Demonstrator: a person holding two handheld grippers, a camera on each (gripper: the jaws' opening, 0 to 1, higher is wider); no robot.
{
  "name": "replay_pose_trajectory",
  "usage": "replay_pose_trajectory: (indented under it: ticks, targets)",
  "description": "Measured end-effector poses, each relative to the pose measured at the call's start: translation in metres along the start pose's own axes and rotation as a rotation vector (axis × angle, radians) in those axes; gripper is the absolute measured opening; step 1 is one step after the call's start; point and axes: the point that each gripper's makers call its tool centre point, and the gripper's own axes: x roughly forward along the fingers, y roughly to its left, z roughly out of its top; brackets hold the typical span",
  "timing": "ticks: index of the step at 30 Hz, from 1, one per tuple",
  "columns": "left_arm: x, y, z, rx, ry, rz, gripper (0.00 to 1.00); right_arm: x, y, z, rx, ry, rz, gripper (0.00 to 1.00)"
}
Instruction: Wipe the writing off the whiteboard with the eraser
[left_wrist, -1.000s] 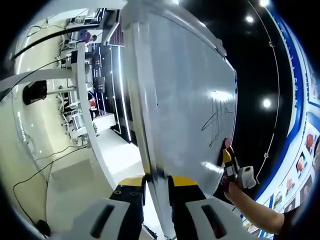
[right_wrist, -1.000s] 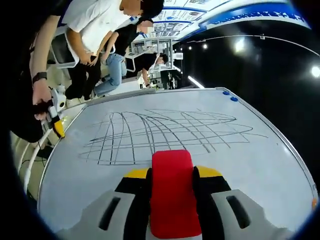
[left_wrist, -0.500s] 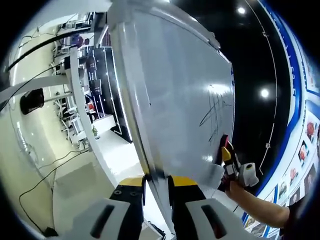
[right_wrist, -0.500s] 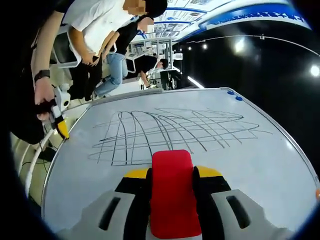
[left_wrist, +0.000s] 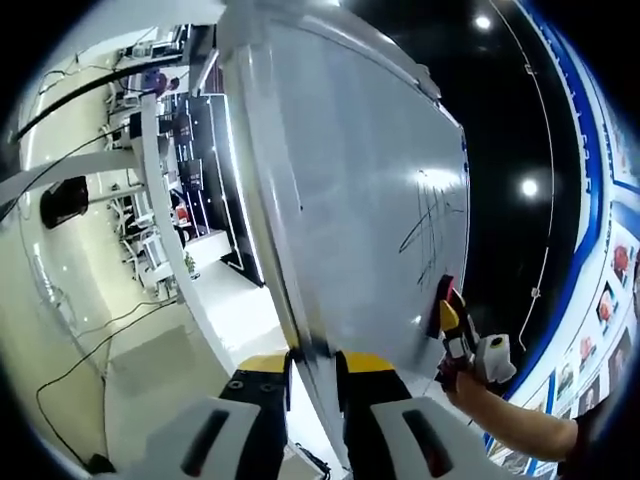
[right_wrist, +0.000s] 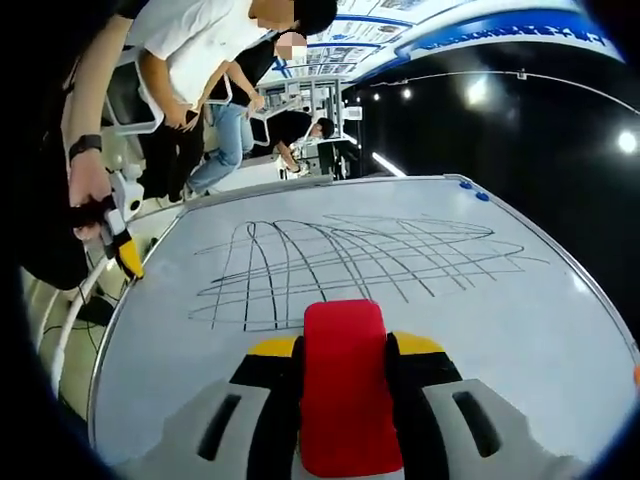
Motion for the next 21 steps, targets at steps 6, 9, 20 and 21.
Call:
replay_pose_trajectory:
  ticks: [6,9,20,21]
  targets:
    - [0.000,0.000,0.000,-0.003,0.001,-0.001,0.20,0.000,0.006,-0.003,-0.003,0.005,0.008,0.35]
    - [0.000,0.000,0.000,-0.009,0.004,0.000,0.20,-0.001,0.010,-0.002,-0.003,0.005,0.007,0.35]
    - [-0.001,-0.002,-0.001,-0.014,0.001,-0.002,0.20,-0.003,0.020,-0.002,-0.005,0.004,0.009,0.35]
    - [-0.001,-0.002,-0.001,-0.013,0.001,-0.001,0.20,-0.003,0.021,-0.002,-0.004,0.003,0.009,0.35]
